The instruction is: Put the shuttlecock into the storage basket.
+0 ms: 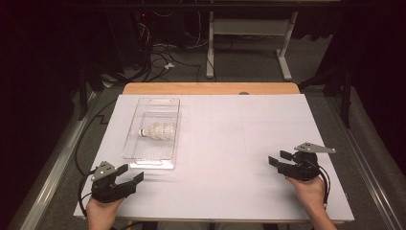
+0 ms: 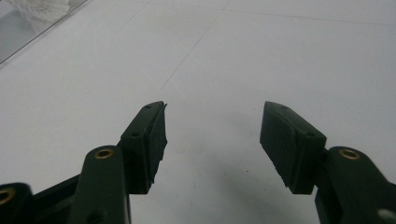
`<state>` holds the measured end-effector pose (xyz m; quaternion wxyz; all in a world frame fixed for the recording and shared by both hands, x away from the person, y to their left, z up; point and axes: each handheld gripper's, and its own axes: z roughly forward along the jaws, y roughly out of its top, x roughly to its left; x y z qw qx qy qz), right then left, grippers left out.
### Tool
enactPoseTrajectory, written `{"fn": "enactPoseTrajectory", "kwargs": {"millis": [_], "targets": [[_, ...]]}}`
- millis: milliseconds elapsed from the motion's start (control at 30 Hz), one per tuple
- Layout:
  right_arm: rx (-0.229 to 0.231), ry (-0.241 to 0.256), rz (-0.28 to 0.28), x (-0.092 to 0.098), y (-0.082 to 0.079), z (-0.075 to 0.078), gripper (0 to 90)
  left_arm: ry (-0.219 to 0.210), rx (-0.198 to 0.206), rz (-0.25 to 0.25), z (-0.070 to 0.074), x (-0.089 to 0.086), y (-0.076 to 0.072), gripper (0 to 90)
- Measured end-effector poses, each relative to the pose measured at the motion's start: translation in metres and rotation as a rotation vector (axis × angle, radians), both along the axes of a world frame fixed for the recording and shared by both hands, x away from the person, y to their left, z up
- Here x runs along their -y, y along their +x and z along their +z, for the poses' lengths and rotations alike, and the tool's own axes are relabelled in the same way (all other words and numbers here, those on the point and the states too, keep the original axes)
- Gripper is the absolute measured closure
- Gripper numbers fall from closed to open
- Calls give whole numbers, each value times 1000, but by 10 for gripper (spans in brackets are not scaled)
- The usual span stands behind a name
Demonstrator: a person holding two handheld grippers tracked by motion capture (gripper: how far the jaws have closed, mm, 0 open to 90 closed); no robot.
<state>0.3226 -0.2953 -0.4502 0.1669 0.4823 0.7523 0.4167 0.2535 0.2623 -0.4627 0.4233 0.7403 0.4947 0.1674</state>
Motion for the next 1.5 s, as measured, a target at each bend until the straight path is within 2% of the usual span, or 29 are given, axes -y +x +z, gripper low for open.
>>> {"fn": "enactPoseTrajectory", "kwargs": {"millis": [367, 833, 900, 1033, 1500], "targets": [[21, 11, -11, 8, -9, -2, 398, -1, -2, 7, 0, -2, 0, 301], [58, -6, -19, 15, -19, -6, 388, -5, -1, 10, 0, -3, 0, 301], [68, -3, -21, 18, -21, -7, 384, -23, 0, 7, 0, -4, -1, 300], [66, 15, -29, 21, -25, -8, 379, -26, 4, 13, 1, -4, -1, 300], [58, 8, -32, 27, -31, -13, 371, -30, 5, 14, 0, -5, -2, 300]]}}
